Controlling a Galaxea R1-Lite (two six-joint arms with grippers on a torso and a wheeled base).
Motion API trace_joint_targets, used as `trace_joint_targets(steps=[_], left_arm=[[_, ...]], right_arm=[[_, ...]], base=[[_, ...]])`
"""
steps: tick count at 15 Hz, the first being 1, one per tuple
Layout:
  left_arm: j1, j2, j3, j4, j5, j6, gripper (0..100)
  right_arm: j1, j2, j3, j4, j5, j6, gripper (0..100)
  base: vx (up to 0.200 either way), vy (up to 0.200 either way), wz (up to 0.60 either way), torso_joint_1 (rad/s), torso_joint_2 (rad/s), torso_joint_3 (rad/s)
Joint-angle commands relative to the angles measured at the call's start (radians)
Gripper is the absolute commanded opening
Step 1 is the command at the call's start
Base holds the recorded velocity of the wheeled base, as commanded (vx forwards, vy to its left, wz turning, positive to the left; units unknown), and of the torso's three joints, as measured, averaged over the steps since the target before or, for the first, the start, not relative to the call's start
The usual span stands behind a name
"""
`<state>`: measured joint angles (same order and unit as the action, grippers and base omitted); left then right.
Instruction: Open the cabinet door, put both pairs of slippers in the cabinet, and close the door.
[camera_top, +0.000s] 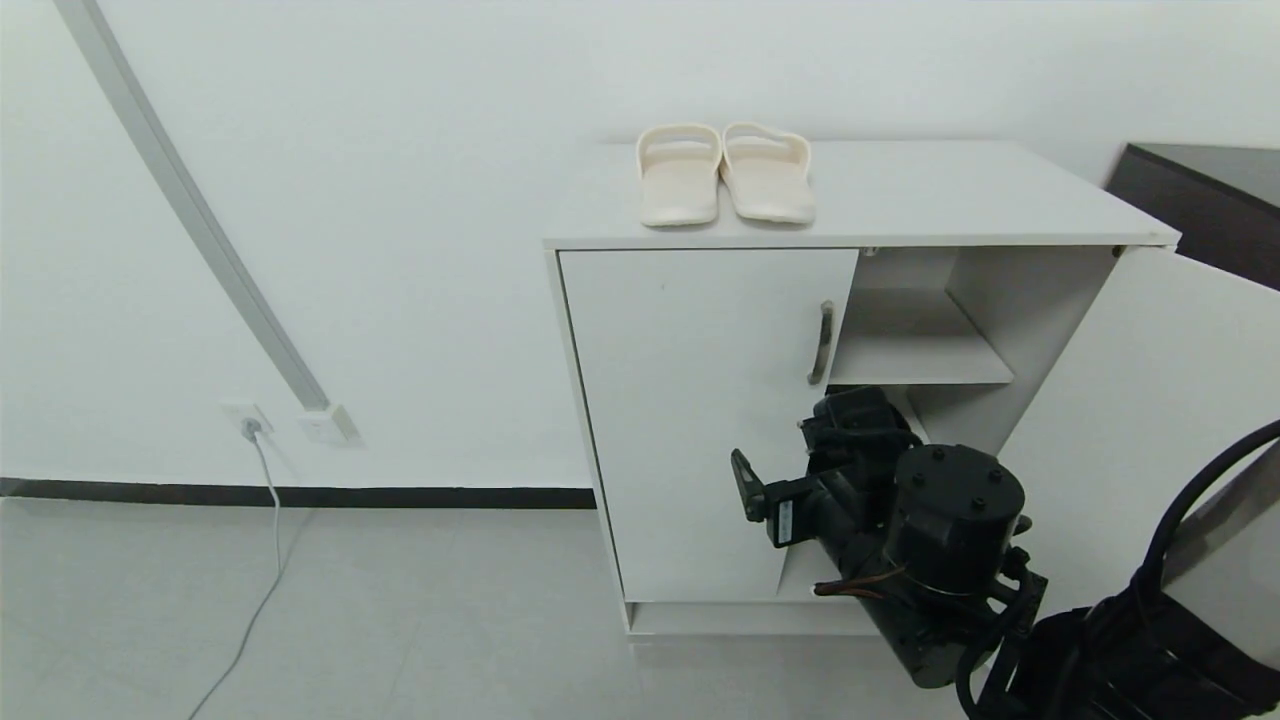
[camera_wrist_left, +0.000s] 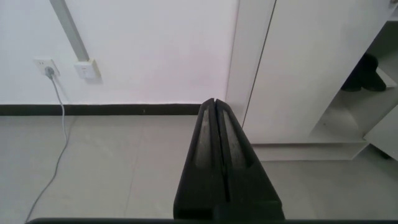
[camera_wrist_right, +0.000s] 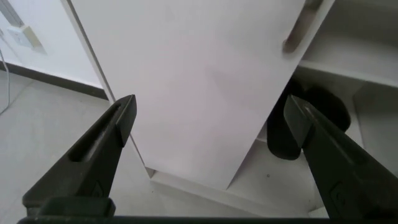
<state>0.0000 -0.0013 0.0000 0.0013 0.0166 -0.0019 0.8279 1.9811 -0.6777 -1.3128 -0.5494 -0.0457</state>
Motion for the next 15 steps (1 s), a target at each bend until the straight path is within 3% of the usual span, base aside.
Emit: trace_joint_targets(steps=[1,15], left_arm=[[0.0,0.001,0.0,0.0,0.0,-0.001,0],[0.0,0.001,0.0,0.0,0.0,-0.001,0]], right_arm=[[0.0,-0.001,0.0,0.0,0.0,0.0,100],[0.0,-0.008,0.001,-0.003,0.002,0.001,100]], base=[[0.0,0.0,0.0,0.173,-0.49,-0.315],[0.0,0.0,0.0,0.215,-0.54,-0.318]])
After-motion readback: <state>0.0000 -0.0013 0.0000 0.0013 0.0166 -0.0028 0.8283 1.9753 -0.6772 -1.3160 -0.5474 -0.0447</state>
